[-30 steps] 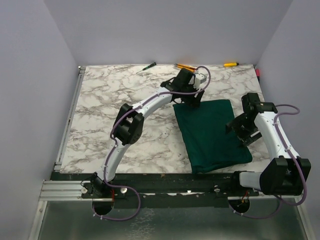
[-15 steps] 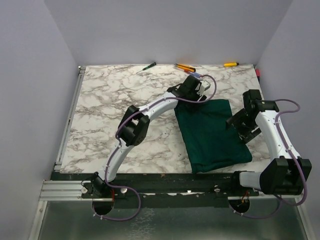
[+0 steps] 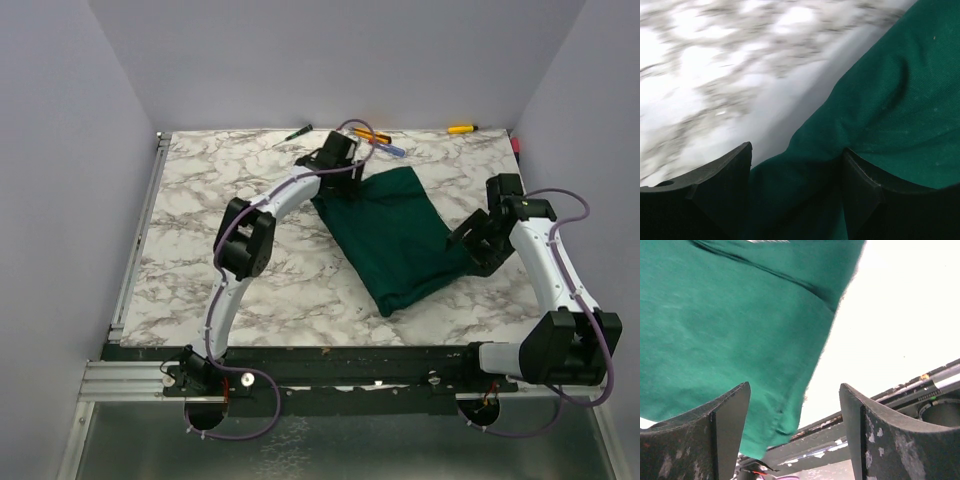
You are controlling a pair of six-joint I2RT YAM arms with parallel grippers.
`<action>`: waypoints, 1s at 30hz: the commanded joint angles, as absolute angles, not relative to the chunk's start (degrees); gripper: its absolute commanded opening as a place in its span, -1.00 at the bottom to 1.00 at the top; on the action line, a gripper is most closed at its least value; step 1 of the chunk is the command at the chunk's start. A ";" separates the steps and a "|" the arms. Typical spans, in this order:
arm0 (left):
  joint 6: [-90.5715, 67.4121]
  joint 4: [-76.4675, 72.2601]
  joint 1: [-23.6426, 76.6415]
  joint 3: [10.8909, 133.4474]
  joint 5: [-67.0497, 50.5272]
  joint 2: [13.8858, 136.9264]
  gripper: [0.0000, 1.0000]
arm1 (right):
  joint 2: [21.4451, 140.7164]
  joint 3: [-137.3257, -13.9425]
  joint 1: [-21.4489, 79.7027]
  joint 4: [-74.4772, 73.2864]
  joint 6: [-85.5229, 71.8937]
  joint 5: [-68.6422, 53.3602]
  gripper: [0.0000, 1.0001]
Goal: Open and lay out the surgical kit
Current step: Adjust the surgical kit at the center of the board.
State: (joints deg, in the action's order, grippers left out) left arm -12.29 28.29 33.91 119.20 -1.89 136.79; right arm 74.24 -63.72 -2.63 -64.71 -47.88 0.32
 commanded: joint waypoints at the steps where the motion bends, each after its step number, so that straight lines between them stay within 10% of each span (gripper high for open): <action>1: -20.46 34.29 24.60 113.05 2.67 133.07 0.35 | 76.98 -65.41 -2.89 -58.22 -40.41 -8.72 0.52; 20: -20.26 34.28 21.01 107.93 -14.71 122.25 0.50 | 91.67 -64.48 -2.75 -26.75 -27.56 -23.35 0.83; 30: -21.46 34.28 20.86 104.76 -13.04 121.50 0.50 | 99.31 -65.82 -2.78 -22.49 -26.29 -22.20 -0.08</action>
State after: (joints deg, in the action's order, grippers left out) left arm -20.45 33.63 20.95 106.69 -12.60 125.23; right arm 96.71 -64.34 -2.63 -25.45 -27.55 -21.58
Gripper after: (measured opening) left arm 0.750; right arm 0.564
